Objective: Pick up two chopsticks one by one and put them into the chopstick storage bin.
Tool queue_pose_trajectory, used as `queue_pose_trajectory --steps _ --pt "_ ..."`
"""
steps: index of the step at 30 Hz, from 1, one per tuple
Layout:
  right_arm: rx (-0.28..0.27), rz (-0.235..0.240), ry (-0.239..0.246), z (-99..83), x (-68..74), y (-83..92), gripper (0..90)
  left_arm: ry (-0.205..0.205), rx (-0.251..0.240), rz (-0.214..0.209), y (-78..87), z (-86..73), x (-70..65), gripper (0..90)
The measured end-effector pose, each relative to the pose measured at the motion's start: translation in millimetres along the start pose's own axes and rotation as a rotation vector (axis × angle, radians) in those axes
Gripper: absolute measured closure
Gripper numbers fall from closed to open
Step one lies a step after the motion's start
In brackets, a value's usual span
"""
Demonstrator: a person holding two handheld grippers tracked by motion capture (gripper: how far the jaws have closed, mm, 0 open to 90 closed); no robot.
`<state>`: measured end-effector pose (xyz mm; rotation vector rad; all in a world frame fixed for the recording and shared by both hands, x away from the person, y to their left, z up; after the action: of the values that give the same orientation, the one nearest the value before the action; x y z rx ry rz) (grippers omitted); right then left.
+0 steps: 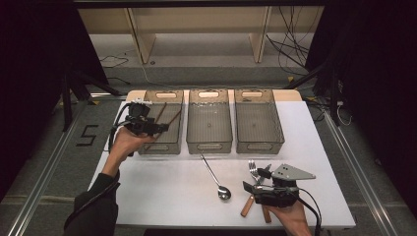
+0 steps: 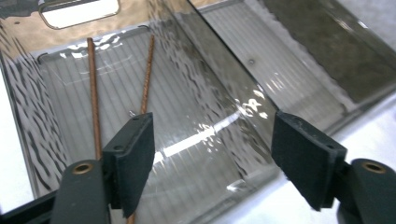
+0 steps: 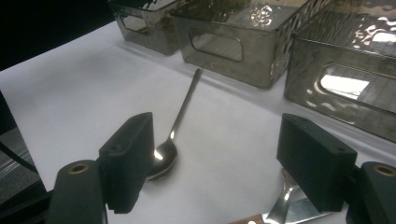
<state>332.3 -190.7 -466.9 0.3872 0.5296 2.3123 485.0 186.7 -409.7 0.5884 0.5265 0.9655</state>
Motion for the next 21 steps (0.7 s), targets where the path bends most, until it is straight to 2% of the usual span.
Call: queue_pose_trajectory --steps 2,9,12,13,21 --pt "0.012 0.006 0.009 2.9 2.7 -2.0 28.2 0.003 -0.015 -0.014 6.1 -7.3 -5.6 27.7" --pt "0.068 0.023 0.014 14.4 10.2 -14.7 29.2 -0.037 -0.051 -0.037 20.2 -34.8 -24.8 25.3" --pt "0.093 0.028 0.018 18.4 13.2 -22.0 29.5 -0.048 -0.088 -0.052 25.5 -44.0 -31.7 23.9" --pt "0.099 0.029 0.018 19.7 14.1 -24.3 29.8 -0.041 -0.102 -0.059 27.0 -47.4 -34.2 23.4" --pt "0.183 0.043 0.023 28.1 19.8 -47.6 31.0 -0.054 -0.144 -0.096 26.8 -75.7 -48.5 20.0"
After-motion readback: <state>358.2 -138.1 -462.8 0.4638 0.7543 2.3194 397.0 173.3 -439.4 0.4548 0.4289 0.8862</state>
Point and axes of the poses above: each handheld gripper's, and its own axes: y roughly backward along the jaws, z roughly out of its top, x roughly to its left, the point moved 4 cm from there along -y, roughly forward along the jaws, and after that the axes turned 1 degree about y, right-handed, at the moved point
